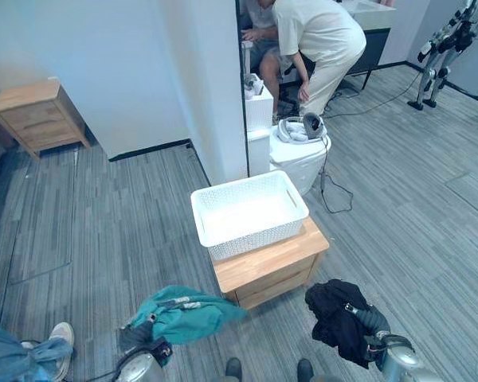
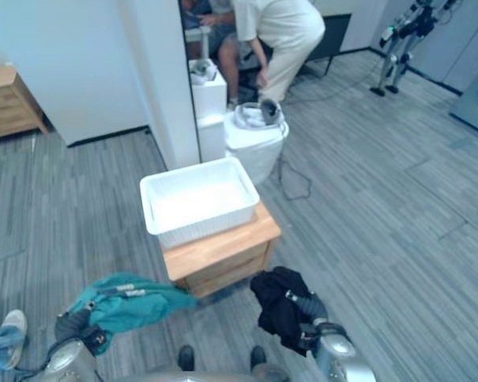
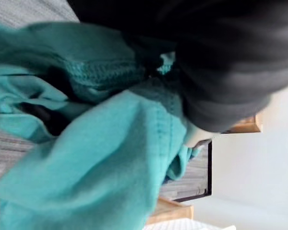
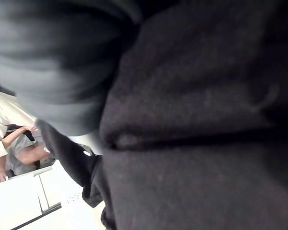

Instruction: Tidy up the quilt and then pick up the clothes from the bed and put them into the laundry hamper.

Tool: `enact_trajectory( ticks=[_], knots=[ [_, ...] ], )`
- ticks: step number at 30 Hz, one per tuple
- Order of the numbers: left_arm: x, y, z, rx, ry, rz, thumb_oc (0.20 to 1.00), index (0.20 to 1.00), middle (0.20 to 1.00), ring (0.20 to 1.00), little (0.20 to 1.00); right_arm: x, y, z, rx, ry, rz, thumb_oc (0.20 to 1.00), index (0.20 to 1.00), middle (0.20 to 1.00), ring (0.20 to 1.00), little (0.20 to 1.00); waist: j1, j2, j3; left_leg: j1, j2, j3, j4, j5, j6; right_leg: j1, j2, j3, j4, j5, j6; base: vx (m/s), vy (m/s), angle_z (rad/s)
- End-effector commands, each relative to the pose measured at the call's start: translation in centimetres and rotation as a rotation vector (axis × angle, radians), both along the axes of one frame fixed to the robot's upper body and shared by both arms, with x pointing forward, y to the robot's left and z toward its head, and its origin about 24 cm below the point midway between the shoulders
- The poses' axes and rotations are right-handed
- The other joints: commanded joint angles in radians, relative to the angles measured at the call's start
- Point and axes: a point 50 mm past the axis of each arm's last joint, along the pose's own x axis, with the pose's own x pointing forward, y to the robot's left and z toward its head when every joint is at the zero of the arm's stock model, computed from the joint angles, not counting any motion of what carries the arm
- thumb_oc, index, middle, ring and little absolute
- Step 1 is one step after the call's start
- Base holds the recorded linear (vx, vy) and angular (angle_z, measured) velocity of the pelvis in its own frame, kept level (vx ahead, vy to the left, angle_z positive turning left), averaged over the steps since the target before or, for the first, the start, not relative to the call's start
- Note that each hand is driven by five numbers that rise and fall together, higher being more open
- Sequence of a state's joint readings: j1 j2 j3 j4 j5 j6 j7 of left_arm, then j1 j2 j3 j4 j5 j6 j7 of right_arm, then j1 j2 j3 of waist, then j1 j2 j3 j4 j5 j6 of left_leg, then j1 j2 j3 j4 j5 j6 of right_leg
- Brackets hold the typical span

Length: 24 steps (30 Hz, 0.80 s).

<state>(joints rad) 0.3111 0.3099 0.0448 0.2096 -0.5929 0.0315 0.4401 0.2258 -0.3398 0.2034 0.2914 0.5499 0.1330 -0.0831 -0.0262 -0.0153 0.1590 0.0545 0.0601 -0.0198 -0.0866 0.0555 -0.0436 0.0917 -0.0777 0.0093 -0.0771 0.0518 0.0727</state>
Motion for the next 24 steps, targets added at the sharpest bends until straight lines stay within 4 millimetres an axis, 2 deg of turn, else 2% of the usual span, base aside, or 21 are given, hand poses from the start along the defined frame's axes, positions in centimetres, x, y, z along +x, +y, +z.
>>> enact_trajectory(
  ticks=[1,4,6,11,13,17,19,20,21,22,24],
  knots=[
    [2.8,3.9,5.6,0.318,-0.174,0.010,0.200,0.200,0.200,0.200,0.200,2.5,0.8,2.5,0.045,-0.156,0.035,0.200,0.200,0.200,0.200,0.200,-0.004,0.012,0.003,0.042,0.078,-0.026,0.024,0.003,-0.041,-0.067,-0.079,0.021,0.083,0.030,0.052,0.06,0.015,0.05],
    [4.5,7.2,10.7,0.574,-0.254,-0.025,0.200,0.200,0.200,0.200,0.200,1.8,0.8,1.9,0.041,-0.117,0.067,0.200,0.200,0.200,0.200,0.200,-0.029,0.029,0.002,0.047,0.074,-0.013,0.018,0.006,-0.036,-0.073,-0.081,0.030,0.092,0.025,0.055,0.06,0.043,-0.02],
    [5.0,7.8,11.7,0.625,-0.266,-0.038,0.200,0.200,0.200,0.200,0.200,1.7,0.8,1.8,0.034,-0.110,0.076,0.200,0.200,0.200,0.200,0.200,-0.037,0.034,0.005,0.046,0.073,-0.010,0.019,0.007,-0.035,-0.079,-0.082,0.033,0.099,0.024,0.056,0.04,0.045,-0.01],
    [7.8,10.0,17.1,0.851,-0.296,-0.114,0.200,0.200,0.200,0.200,0.200,0.6,0.0,1.1,0.001,-0.053,0.118,0.200,0.200,0.200,0.200,0.200,-0.088,0.060,0.028,0.044,0.073,0.024,0.020,0.011,-0.032,-0.105,-0.094,0.054,0.126,0.021,0.067,0.07,0.074,-0.08],
    [8.6,10.2,18.4,0.893,-0.305,-0.133,0.200,0.200,0.200,0.200,0.200,0.2,-0.2,0.9,-0.007,-0.037,0.124,0.200,0.200,0.200,0.200,0.200,-0.101,0.064,0.033,0.041,0.071,0.032,0.023,0.010,-0.031,-0.111,-0.096,0.061,0.128,0.021,0.070,0.09,0.036,-0.19],
    [10.7,10.6,22.6,0.985,-0.347,-0.137,0.200,0.200,0.200,0.200,0.200,-0.1,-0.6,0.5,-0.020,-0.018,0.141,0.200,0.200,0.200,0.200,0.200,-0.134,0.075,0.044,0.039,0.071,0.050,0.018,0.008,-0.033,-0.130,-0.093,0.081,0.137,0.018,0.075,0.09,0.007,-0.08],
    [11.0,10.4,23.5,1.005,-0.370,-0.140,0.200,0.200,0.200,0.200,0.200,-0.2,-0.6,0.4,-0.020,-0.016,0.145,0.200,0.200,0.200,0.200,0.200,-0.139,0.075,0.045,0.038,0.071,0.054,0.018,0.006,-0.033,-0.134,-0.092,0.087,0.138,0.016,0.076,0.05,-0.020,-0.25],
    [11.4,10.1,24.3,1.019,-0.391,-0.140,0.200,0.200,0.200,0.200,0.200,-0.1,-0.5,0.5,-0.020,-0.016,0.149,0.200,0.200,0.200,0.200,0.200,-0.145,0.076,0.048,0.036,0.072,0.056,0.019,0.005,-0.033,-0.139,-0.090,0.092,0.140,0.015,0.076,0.05,-0.059,-0.18],
    [12.5,9.3,27.0,1.049,-0.457,-0.138,0.200,0.200,0.200,0.200,0.200,0.1,-0.3,0.5,-0.016,-0.021,0.158,0.200,0.200,0.200,0.200,0.200,-0.159,0.078,0.057,0.032,0.075,0.065,0.020,0.003,-0.034,-0.150,-0.085,0.102,0.146,0.012,0.078,0.06,-0.088,-0.07],
    [13.1,8.4,28.6,1.073,-0.515,-0.146,0.200,0.200,0.200,0.200,0.200,0.3,-0.3,0.5,-0.014,-0.025,0.160,0.200,0.200,0.200,0.200,0.200,-0.167,0.081,0.062,0.030,0.077,0.070,0.022,0.002,-0.036,-0.155,-0.081,0.108,0.150,0.010,0.077,0.06,-0.097,-0.01],
    [13.5,7.6,29.8,1.084,-0.552,-0.155,0.200,0.200,0.200,0.200,0.200,0.4,-0.2,0.4,-0.011,-0.027,0.160,0.200,0.200,0.200,0.200,0.200,-0.169,0.085,0.064,0.031,0.078,0.071,0.026,-0.001,-0.037,-0.154,-0.079,0.110,0.153,0.008,0.076,0.05,-0.066,-0.11]
  ],
)
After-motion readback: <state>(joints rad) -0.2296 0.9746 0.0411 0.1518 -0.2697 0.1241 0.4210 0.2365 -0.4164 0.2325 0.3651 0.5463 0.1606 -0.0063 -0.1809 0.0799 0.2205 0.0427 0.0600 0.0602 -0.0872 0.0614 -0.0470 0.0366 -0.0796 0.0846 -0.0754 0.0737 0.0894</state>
